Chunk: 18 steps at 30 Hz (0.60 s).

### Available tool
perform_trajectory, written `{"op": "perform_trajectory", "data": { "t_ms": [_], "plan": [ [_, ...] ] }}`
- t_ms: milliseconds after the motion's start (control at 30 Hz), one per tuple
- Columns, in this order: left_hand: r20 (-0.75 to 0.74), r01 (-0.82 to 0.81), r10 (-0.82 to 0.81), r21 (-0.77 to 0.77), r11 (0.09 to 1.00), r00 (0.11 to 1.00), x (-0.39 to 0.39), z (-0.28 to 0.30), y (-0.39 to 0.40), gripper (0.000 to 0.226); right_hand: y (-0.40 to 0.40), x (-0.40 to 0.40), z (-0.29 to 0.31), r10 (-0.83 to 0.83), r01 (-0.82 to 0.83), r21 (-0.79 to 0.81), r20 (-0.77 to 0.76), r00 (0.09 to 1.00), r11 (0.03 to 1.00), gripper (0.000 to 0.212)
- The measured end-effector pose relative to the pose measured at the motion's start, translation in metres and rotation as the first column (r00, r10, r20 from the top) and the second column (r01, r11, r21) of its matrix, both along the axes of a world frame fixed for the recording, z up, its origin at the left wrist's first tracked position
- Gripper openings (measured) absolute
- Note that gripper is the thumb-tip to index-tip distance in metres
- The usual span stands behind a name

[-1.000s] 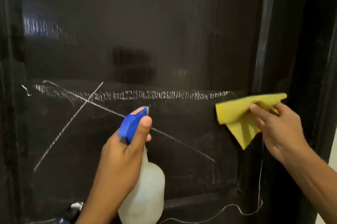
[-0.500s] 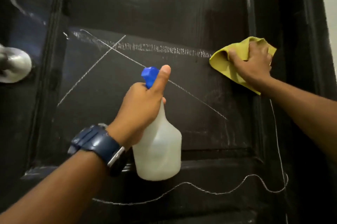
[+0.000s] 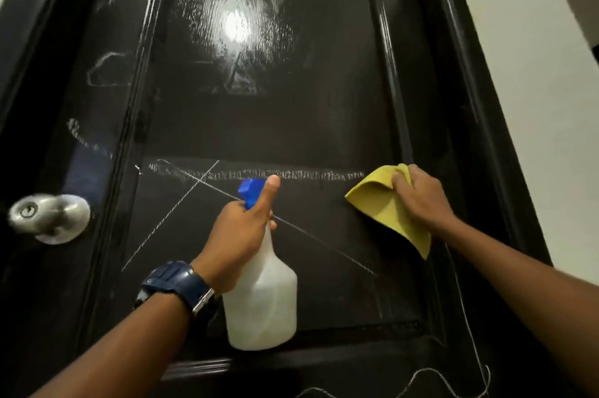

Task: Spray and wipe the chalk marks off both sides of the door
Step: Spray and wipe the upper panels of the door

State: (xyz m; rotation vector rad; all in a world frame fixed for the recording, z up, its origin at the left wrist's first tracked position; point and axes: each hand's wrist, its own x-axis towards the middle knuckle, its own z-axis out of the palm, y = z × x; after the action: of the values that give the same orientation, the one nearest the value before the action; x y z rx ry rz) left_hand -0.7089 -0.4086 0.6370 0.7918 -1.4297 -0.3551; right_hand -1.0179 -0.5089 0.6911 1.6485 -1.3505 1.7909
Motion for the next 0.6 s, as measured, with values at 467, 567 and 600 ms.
{"op": "perform_trajectory", "data": {
  "t_ms": [467, 567, 600],
  "plan": [
    [0.135, 0.070, -0.071, 0.009, 0.997, 0.988, -0.070, 0.027, -0.019, 0.069, -0.059, 0.034, -0.057, -0.247, 0.238, -0.123, -0.069, 0.966, 0.963, 0.083],
    [0.218, 0.109, -0.104, -0.014, 0.994, 0.970, -0.083, 0.029, -0.023, 0.080, -0.061, 0.034, -0.059, -0.271, 0.260, -0.141, -0.066, 0.960, 0.955, 0.081],
    [0.228, 0.114, -0.106, -0.018, 0.993, 0.968, -0.086, 0.031, -0.023, 0.079, -0.061, 0.034, -0.059, -0.278, 0.267, -0.141, -0.061, 0.959, 0.953, 0.081]
  ]
}}
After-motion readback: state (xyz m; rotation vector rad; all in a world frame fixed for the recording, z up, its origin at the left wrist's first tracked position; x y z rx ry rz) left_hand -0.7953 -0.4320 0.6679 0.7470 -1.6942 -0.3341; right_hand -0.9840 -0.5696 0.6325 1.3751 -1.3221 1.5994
